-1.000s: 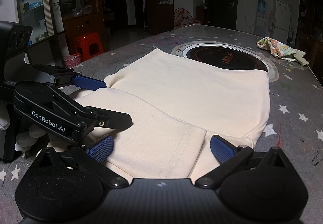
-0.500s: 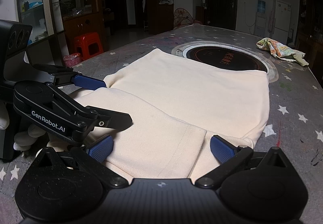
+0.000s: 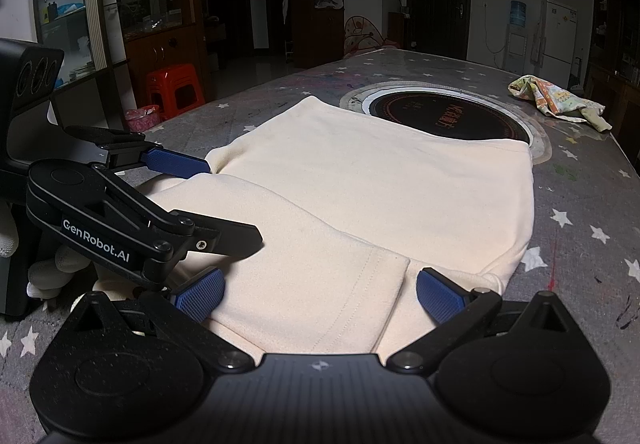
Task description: Fold clothes
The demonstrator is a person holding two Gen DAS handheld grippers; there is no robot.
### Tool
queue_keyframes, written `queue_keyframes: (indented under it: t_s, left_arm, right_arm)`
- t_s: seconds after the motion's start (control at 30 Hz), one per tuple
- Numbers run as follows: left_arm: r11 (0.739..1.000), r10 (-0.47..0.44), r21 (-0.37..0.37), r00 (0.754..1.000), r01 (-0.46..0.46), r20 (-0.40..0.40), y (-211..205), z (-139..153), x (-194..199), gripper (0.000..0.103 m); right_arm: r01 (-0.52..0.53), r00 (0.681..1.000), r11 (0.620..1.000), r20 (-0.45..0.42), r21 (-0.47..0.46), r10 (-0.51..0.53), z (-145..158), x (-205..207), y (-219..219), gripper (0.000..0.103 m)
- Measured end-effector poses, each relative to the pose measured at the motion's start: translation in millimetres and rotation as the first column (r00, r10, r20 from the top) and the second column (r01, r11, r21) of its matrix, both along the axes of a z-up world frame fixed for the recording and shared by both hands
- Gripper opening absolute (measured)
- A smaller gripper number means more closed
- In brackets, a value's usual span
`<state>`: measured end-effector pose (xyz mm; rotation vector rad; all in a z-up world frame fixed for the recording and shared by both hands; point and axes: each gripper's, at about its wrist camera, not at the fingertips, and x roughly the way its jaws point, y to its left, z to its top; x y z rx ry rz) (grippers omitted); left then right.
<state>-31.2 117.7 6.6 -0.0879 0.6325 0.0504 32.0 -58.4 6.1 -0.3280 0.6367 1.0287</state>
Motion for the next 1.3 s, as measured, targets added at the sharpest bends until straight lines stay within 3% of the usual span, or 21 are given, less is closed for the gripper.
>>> queue_keyframes:
  t_s: [1.3]
  left_arm:
    - [0.999,0.003,0.04,1.0,-0.004,0.022,-6.0,11.7,-12.1,0.103]
  right_arm:
    - [0.013,1.0,1.0,0.02,-0.023,-0.013,10.9,-6.2,-1.8,0.103]
